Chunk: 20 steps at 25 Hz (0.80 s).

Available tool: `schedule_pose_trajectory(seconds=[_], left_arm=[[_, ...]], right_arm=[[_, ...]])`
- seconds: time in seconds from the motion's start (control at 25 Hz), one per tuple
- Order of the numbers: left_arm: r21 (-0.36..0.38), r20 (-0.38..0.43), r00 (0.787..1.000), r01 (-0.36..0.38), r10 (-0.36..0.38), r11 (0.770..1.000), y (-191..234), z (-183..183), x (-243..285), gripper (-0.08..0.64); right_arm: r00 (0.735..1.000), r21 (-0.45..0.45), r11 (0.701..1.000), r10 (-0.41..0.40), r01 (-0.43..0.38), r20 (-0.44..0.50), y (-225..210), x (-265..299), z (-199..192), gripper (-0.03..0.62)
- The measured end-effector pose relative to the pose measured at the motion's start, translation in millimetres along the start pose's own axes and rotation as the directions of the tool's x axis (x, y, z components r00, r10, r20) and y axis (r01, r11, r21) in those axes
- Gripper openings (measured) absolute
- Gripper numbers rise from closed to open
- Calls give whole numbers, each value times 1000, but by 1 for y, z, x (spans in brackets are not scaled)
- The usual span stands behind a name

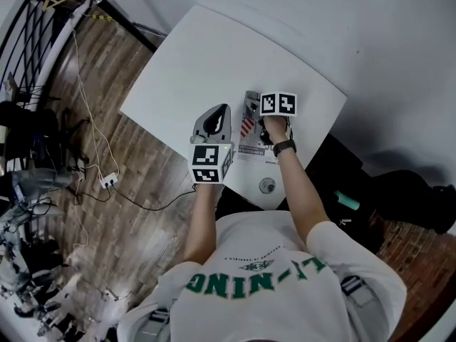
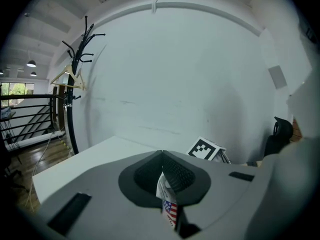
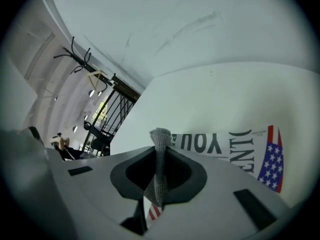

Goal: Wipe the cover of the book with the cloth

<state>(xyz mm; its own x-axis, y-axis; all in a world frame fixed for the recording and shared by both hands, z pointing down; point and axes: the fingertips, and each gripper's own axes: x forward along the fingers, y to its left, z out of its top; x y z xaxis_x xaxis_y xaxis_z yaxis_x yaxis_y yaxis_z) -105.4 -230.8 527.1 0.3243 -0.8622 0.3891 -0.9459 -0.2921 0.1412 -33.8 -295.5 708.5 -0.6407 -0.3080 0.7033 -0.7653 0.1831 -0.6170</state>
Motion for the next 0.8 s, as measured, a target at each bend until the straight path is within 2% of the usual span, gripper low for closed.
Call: schedule_pose_trajectory(seconds=[0.12, 0.32, 0.48, 0.8], left_arm=[[2, -8, 1000, -25, 25, 1000, 9, 0, -2, 11], [7, -10, 999, -35, 35, 999, 12, 3, -1, 12], [21, -10, 1000, -3, 4, 1000, 2, 7, 7, 11], [51, -18, 996, 87, -87, 995, -39, 10, 25, 11]], right_arm=[[998, -36, 998, -47, 46, -36, -3, 19, -1, 38], [997, 13, 998, -67, 68, -32, -11, 22, 2, 38], [995, 35, 994, -103, 103, 2, -32, 1, 9, 38], [973, 108, 971, -222, 214, 64, -110, -69, 10, 38]])
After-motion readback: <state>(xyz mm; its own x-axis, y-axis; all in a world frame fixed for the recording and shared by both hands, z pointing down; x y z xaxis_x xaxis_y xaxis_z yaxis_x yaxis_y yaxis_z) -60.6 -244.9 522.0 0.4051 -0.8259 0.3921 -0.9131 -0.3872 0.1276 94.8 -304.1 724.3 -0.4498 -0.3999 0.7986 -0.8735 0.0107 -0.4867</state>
